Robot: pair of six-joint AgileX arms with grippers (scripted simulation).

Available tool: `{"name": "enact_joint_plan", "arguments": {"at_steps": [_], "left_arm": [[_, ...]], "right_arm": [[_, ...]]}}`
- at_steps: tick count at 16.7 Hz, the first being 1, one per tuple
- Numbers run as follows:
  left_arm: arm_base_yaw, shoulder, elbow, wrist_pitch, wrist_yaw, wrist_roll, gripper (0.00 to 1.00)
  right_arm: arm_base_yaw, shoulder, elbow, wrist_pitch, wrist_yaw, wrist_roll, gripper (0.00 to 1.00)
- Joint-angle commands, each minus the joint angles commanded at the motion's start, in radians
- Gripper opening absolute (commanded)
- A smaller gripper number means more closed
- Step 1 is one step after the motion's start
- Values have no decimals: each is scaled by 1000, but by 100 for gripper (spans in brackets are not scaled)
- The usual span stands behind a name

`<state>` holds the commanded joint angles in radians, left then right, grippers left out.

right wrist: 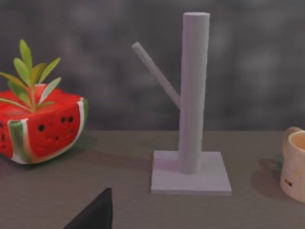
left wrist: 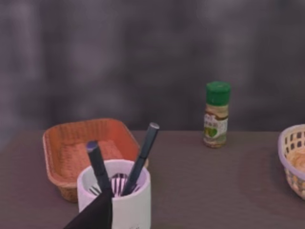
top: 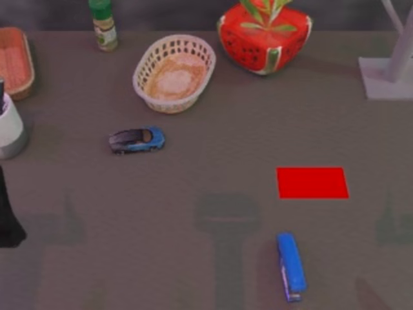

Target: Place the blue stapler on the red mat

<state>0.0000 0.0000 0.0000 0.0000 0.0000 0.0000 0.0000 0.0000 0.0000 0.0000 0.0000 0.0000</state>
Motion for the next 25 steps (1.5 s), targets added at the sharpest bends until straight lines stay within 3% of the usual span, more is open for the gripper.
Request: {"name": "enact_joint_plan", "arguments": {"at_steps": [4,8,18,25], "left_arm": [[0,0,0,0,0,0,100],[0,0,0,0,0,0,100],[0,0,0,0,0,0,100],[0,0,0,0,0,0,100]], "right_arm": [[18,31,29,-24,-2,15,100],[111,221,190,-152,-5,98,100],[479,1173,818,-698,-11,432,100],[686,1666,1175,-991,-15,616,100]]}}
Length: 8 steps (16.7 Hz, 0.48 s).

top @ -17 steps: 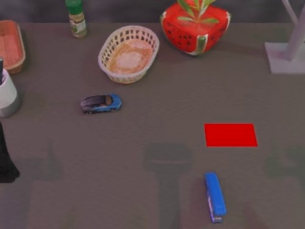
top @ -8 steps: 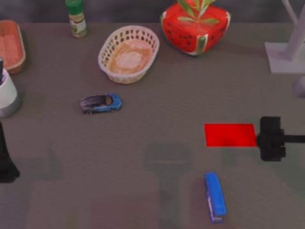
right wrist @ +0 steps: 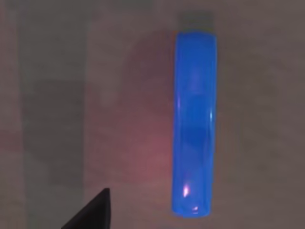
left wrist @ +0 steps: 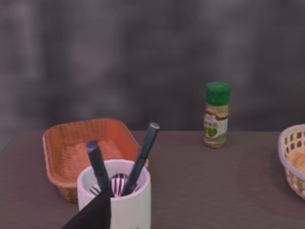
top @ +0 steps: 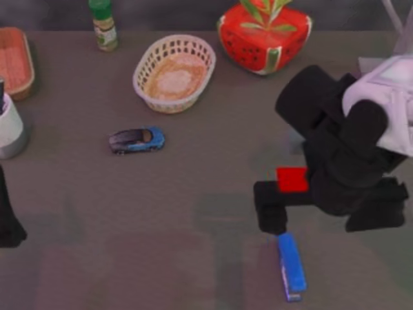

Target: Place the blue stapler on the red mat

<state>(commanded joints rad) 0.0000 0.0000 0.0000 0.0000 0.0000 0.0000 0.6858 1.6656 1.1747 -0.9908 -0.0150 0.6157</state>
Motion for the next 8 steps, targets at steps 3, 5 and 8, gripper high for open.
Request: {"name": "enact_joint_plan", "arguments": {"at_steps": [3,5,8], "left_arm": [[0,0,0,0,0,0,100],[0,0,0,0,0,0,100],[0,0,0,0,0,0,100]], "right_arm": [[43,100,79,-58,2,39,100],[51,120,95,-69,2,47,100],[51,120,95,-69,2,47,100]]}}
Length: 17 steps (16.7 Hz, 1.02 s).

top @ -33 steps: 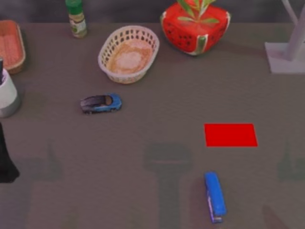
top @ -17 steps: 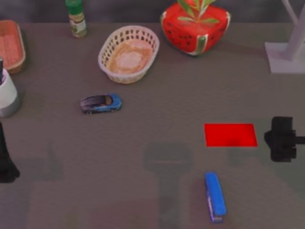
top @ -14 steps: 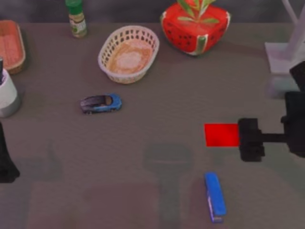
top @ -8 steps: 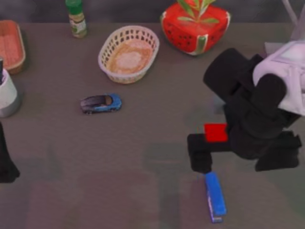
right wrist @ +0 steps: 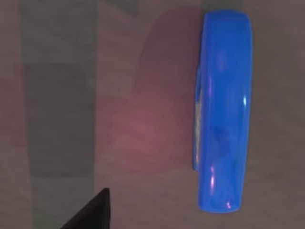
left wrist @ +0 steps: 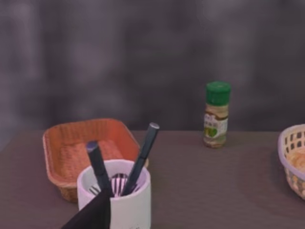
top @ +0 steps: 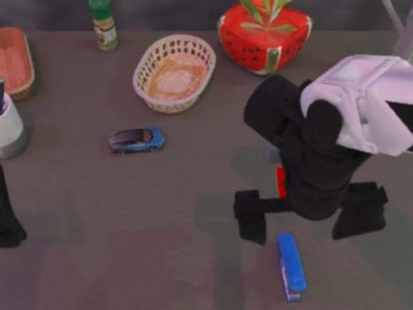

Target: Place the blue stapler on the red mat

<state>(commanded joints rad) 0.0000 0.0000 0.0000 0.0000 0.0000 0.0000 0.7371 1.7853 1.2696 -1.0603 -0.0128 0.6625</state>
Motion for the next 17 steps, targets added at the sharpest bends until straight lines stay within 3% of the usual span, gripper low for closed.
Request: {"name": "enact_joint_plan", "arguments": {"at_steps": [4,12,17], "left_arm": [[0,0,0,0,0,0,100],[0,0,0,0,0,0,100],[0,0,0,0,0,0,100]], "right_arm": [[-3,16,-28,41,0,-2,100],[6,163,-203,369,1,8,100],[7,172,-213,386,1,9,100]]}}
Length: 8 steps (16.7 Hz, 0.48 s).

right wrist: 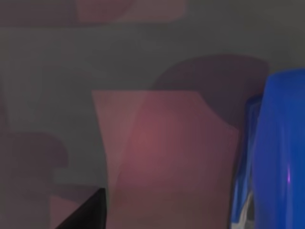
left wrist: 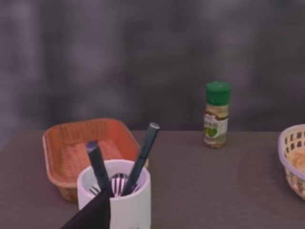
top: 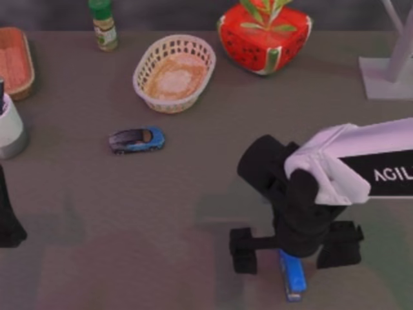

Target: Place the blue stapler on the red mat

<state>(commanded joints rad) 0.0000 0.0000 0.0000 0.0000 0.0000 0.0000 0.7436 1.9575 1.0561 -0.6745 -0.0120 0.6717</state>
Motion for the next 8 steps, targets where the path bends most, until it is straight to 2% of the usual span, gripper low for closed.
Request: {"name": "enact_joint_plan", "arguments": {"at_steps": [8], "left_arm": [[0,0,0,0,0,0,100]], "right_arm": [[0,0,0,0,0,0,40]]}}
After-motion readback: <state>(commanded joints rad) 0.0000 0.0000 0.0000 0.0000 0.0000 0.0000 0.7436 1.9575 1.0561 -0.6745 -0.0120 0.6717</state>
